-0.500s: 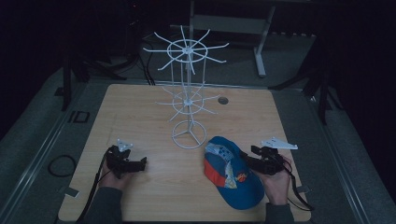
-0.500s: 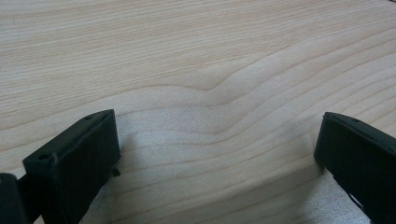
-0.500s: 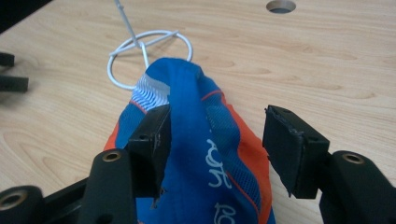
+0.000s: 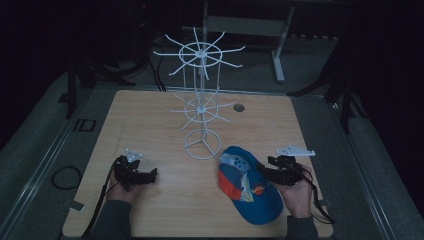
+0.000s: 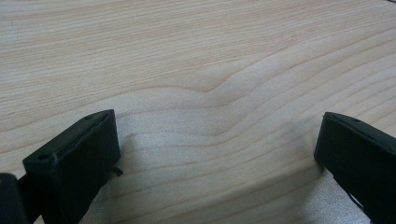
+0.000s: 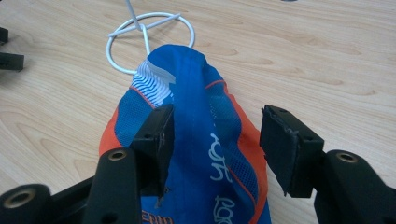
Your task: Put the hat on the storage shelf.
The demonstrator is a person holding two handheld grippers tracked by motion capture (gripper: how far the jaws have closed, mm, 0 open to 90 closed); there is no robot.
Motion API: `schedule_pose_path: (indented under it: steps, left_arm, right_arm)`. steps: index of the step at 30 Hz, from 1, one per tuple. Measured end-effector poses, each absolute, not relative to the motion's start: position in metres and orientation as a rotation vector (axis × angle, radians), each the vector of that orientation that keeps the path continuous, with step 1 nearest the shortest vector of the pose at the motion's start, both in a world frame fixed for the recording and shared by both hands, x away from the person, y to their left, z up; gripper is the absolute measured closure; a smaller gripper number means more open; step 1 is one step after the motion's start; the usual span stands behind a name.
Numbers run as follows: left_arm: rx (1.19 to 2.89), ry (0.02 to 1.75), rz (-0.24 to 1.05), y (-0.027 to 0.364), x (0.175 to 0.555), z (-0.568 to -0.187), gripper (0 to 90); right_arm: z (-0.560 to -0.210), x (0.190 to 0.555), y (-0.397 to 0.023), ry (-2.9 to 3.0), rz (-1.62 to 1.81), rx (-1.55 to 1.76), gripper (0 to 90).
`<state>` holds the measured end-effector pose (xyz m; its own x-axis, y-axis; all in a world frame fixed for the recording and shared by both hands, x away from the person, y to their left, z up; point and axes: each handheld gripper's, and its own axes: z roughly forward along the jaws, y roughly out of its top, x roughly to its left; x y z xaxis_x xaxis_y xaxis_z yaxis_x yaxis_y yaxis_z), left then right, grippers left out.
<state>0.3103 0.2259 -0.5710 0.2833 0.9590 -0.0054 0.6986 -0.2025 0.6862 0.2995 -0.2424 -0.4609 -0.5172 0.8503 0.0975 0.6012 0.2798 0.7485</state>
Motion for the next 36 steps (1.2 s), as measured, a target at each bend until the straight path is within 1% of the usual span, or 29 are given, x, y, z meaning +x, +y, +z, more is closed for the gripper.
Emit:
schedule_pose_path:
  steps: [14, 20, 36]
  left_arm:
    - [1.977, 1.482, 0.58, 0.226, 0.31, -0.571, 0.2]
    - [1.984, 1.48, 0.579, 0.226, 0.31, -0.571, 0.2]
    - [1.983, 1.479, 0.579, 0.226, 0.31, -0.571, 0.2]
  right_arm:
    - [-0.449, 0.31, -0.245, 2.409, 1.102, 1.234, 44.0]
    - [-0.445, 0.317, -0.24, 2.485, 1.064, 1.218, 40.3]
    - [-0.444, 0.331, -0.234, 2.537, 1.033, 1.221, 34.7]
